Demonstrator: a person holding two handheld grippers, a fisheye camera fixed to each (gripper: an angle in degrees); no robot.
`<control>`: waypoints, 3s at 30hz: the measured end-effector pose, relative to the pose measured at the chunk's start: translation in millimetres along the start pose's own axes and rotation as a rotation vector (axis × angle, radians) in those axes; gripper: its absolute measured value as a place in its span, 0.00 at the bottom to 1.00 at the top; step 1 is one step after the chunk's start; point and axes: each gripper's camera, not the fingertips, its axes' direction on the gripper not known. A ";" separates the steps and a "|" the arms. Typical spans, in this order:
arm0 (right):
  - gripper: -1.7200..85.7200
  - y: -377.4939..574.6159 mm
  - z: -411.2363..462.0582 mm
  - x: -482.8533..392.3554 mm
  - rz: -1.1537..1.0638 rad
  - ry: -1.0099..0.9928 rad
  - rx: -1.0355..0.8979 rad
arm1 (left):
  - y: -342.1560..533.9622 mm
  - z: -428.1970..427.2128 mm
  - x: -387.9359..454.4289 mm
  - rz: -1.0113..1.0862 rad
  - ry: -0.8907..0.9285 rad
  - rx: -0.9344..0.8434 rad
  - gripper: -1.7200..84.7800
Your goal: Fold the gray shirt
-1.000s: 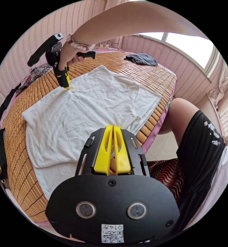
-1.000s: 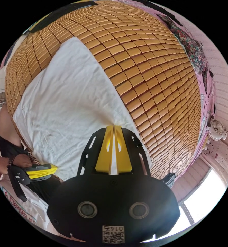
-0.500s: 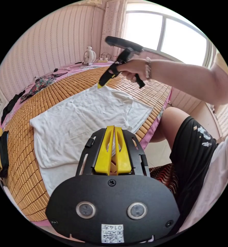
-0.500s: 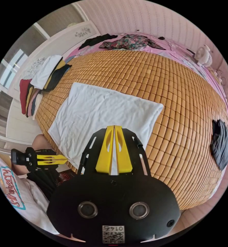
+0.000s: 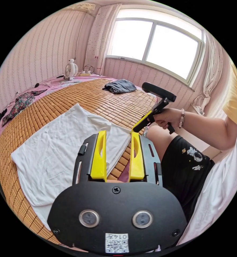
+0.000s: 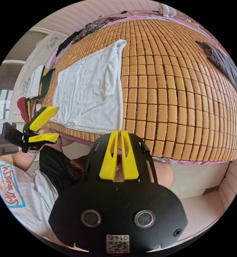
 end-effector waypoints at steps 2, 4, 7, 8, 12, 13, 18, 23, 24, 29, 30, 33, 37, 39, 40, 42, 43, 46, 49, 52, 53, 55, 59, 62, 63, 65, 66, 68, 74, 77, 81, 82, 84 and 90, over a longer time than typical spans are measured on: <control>0.03 5.9 -16.0 12.1 -0.016 -0.082 0.031 | -7.3 16.8 8.4 0.028 0.019 -0.032 0.18; 0.03 13.9 -37.2 24.8 -0.023 -0.185 0.096 | -11.7 28.7 14.8 0.056 0.016 -0.039 0.20; 0.03 27.5 -72.6 47.9 -0.003 -0.389 0.237 | -21.6 51.9 19.5 0.078 -0.009 -0.066 0.21; 0.03 32.5 -83.7 57.6 0.013 -0.471 0.300 | -26.3 61.4 19.4 0.082 -0.011 -0.078 0.22; 0.03 38.2 -103.9 81.5 0.042 -0.617 0.360 | -42.7 88.8 15.4 0.073 -0.039 -0.122 0.24; 0.03 38.4 -105.9 82.9 0.041 -0.624 0.360 | -48.0 94.2 14.5 0.075 -0.067 -0.119 0.25; 0.05 39.8 -119.7 87.5 0.007 -0.694 0.341 | -65.1 125.2 8.2 0.055 -0.099 -0.180 0.15; 0.10 44.6 -130.4 97.8 0.000 -0.736 0.345 | -64.1 144.0 0.6 -0.046 -0.156 -0.268 0.05; 0.11 47.6 -134.4 102.3 0.017 -0.727 0.359 | -63.6 142.3 -0.4 -0.057 -0.165 -0.270 0.05; 0.14 61.2 -140.0 130.6 0.163 -0.565 0.426 | -49.5 105.5 13.1 -0.017 -0.067 -0.233 0.03; 0.14 64.6 -138.7 137.5 0.208 -0.536 0.440 | -46.6 99.5 17.3 0.000 -0.060 -0.229 0.02; 0.16 66.9 -135.5 146.1 0.270 -0.497 0.455 | -29.3 70.6 39.6 0.089 -0.027 -0.224 0.02; 0.14 61.4 -134.4 143.9 0.289 -0.496 0.503 | -8.5 37.8 63.5 0.144 -0.003 -0.245 0.02; 0.11 52.9 -132.5 137.6 0.307 -0.461 0.507 | -1.7 23.6 71.5 0.166 -0.005 -0.240 0.01; 0.11 50.1 -131.6 135.4 0.308 -0.448 0.502 | 1.9 13.9 75.4 0.175 -0.010 -0.235 0.01; 0.08 39.5 -127.2 124.5 0.292 -0.370 0.464 | 5.8 0.4 77.1 0.174 -0.012 -0.232 0.01; 0.07 38.3 -126.5 122.5 0.289 -0.352 0.458 | 7.3 -7.5 75.8 0.163 -0.015 -0.235 0.01; 0.05 41.6 -118.1 122.7 0.303 -0.403 0.444 | 7.2 -25.8 68.5 0.123 -0.021 -0.233 0.01; 0.05 58.7 -122.0 124.7 0.315 -0.409 0.439 | -0.6 -45.4 61.5 0.097 -0.007 -0.209 0.01; 0.04 82.7 -148.4 116.0 0.277 -0.347 0.459 | -18.3 -69.7 54.7 0.073 0.045 -0.141 0.02; 0.04 93.2 -162.8 111.4 0.259 -0.338 0.484 | -25.6 -80.0 50.6 0.057 0.068 -0.104 0.02; 0.04 105.3 -185.8 101.3 0.231 -0.327 0.529 | -34.1 -95.3 40.9 0.020 0.099 -0.044 0.02; 0.04 96.9 -217.9 50.6 0.117 -0.298 0.609 | -36.8 -129.3 1.3 -0.108 0.116 0.068 0.02; 0.04 48.3 -206.8 -5.3 -0.017 -0.260 0.578 | -29.2 -153.0 -34.7 -0.214 0.079 0.120 0.02; 0.05 21.5 -196.1 -28.0 -0.062 -0.248 0.554 | -27.5 -157.8 -42.8 -0.237 0.070 0.131 0.02; 0.06 -21.6 -177.3 -64.6 -0.127 -0.237 0.525 | -21.6 -173.3 -76.9 -0.326 0.020 0.165 0.02; 0.07 -51.9 -161.7 -89.5 -0.160 -0.224 0.497 | -20.6 -176.2 -85.6 -0.345 0.005 0.170 0.02; 0.08 -95.3 -131.5 -120.7 -0.175 -0.211 0.465 | -14.3 -183.1 -122.4 -0.439 -0.085 0.181 0.03; 0.09 -168.8 -41.7 -173.7 -0.185 -0.102 0.417 | 28.0 -185.9 -216.5 -0.705 -0.313 0.090 0.09; 0.08 -179.8 -3.8 -191.1 -0.256 0.027 0.333 | 37.3 -192.1 -229.7 -0.711 -0.319 0.074 0.10; 0.07 -191.7 53.7 -206.4 -0.327 0.138 0.213 | 34.5 -179.7 -231.8 -0.668 -0.317 0.009 0.09; 0.07 -194.0 62.5 -207.8 -0.334 0.145 0.195 | 31.2 -172.3 -232.3 -0.658 -0.310 -0.014 0.09; 0.06 -202.1 96.2 -211.7 -0.355 0.175 0.114 | 24.5 -157.2 -233.5 -0.647 -0.321 -0.082 0.08; 0.04 -191.0 97.5 -224.6 -0.395 0.190 0.197 | 6.0 -140.1 -220.5 -0.601 -0.387 -0.189 0.05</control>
